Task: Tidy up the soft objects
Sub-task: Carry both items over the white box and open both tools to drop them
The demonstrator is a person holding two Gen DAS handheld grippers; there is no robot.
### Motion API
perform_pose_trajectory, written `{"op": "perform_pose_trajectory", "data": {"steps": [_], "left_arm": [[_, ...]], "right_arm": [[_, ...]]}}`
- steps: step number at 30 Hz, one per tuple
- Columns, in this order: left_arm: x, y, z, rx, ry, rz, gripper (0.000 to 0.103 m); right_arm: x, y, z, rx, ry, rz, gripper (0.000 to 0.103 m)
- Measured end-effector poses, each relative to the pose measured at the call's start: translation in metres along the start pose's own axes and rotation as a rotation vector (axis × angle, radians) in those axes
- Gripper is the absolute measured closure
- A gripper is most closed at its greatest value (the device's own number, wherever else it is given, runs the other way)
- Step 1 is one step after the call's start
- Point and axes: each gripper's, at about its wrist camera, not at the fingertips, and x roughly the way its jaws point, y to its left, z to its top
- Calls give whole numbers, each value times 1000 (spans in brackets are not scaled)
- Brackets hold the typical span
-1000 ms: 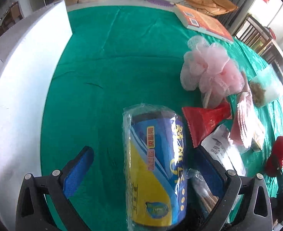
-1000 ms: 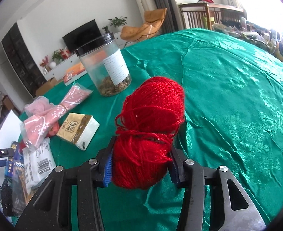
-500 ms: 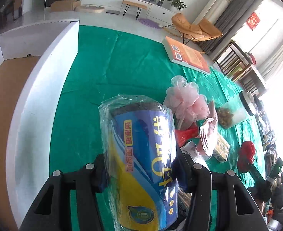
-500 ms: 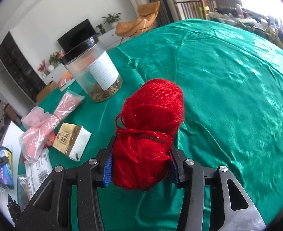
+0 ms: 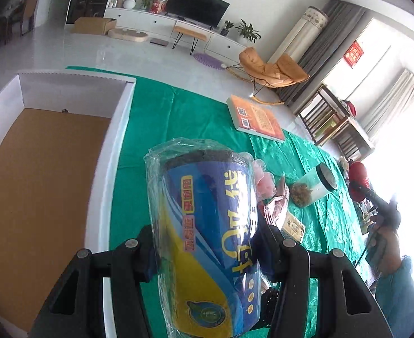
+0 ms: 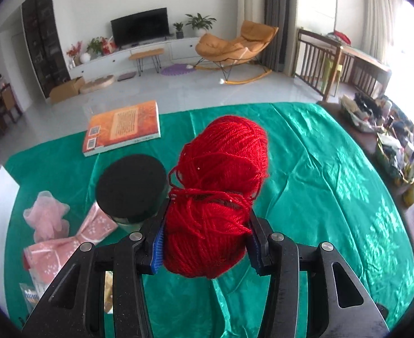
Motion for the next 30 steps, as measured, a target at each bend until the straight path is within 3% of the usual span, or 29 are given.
{"op": "perform_pose_trajectory", "data": {"steps": [3, 5, 11, 13, 15, 16, 19, 22, 25, 28, 30], "left_arm": [[-31, 25, -5, -2, -33, 56, 49], [-50, 44, -10, -10, -43, 113, 49], [-89, 113, -39, -68, -50, 335, 47], [-95, 130, -48, -85, -56, 442, 34], [-103, 139, -54, -100, -101, 511, 8], [-108, 141, -57, -104, -130, 529, 6], [-114, 137, -59, -85, -182, 517, 5], [-113, 124, -61, -68, -202, 461, 5], [-115, 95, -71, -8, -202, 323, 5], [-109, 47, -91, 150, -146, 157, 5], [-99, 13, -110, 286, -110, 112, 5]], "right_arm": [[-26, 52, 1, -57, -26, 129, 54], [-45, 107, -10, -116, -15, 246, 54], [-107, 296, -69, -255, 85, 725, 54], [-124, 344, -89, -270, 116, 848, 49], [-134, 373, -104, -263, 154, 986, 20], [-136, 382, -109, -274, 179, 1018, 21], [-135, 373, -117, -304, 170, 972, 21], [-112, 327, -128, -206, 237, 996, 20], [-83, 272, -162, -64, 327, 1035, 20], [-82, 214, -200, -33, 206, 787, 20], [-90, 192, -222, -103, 104, 600, 20]]}}
